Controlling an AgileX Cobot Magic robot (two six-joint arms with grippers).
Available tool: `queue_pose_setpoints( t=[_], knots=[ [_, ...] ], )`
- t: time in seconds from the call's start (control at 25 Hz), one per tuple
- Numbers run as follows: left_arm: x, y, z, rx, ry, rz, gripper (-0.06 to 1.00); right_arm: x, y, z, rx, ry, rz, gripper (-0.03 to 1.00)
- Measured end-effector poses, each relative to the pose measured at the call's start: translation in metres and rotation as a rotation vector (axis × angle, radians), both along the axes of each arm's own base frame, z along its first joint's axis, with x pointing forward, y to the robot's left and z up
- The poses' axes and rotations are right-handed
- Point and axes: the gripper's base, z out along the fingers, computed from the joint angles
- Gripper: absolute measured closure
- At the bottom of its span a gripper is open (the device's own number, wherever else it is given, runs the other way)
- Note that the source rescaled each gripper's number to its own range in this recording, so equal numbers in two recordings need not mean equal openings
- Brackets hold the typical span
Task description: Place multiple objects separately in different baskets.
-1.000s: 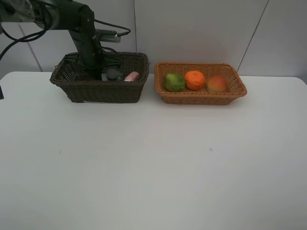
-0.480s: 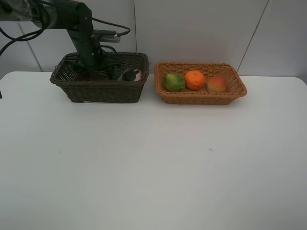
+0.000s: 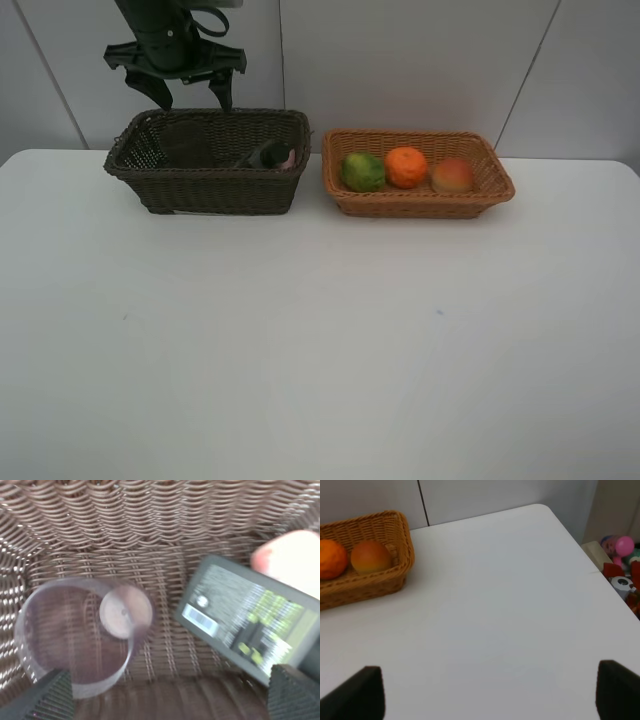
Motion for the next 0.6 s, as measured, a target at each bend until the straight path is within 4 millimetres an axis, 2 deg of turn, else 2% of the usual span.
queue_pose_setpoints(
  t=[0.16, 0.28, 0.44, 0.56, 0.6],
  knots=[
    [-0.032, -0.008, 0.056, -0.01, -0.048, -0.033, -0.05, 0.0, 0.0, 0.0, 0.0, 0.0, 0.0, 0.11],
    [-0.063, -0.01, 0.086, -0.012, -0.079, -0.061, -0.05, 0.0, 0.0, 0.0, 0.0, 0.0, 0.0, 0.11],
    [-0.11, -0.003, 0.111, -0.026, -0.129, -0.097, -0.05, 0.0, 0.0, 0.0, 0.0, 0.0, 0.0, 0.11],
    [-0.146, 0.011, 0.118, -0.043, -0.174, -0.106, -0.05, 0.0, 0.0, 0.0, 0.0, 0.0, 0.0, 0.11],
    [-0.162, 0.018, 0.127, -0.054, -0.215, -0.109, -0.05, 0.0, 0.0, 0.0, 0.0, 0.0, 0.0, 0.11]
  ],
)
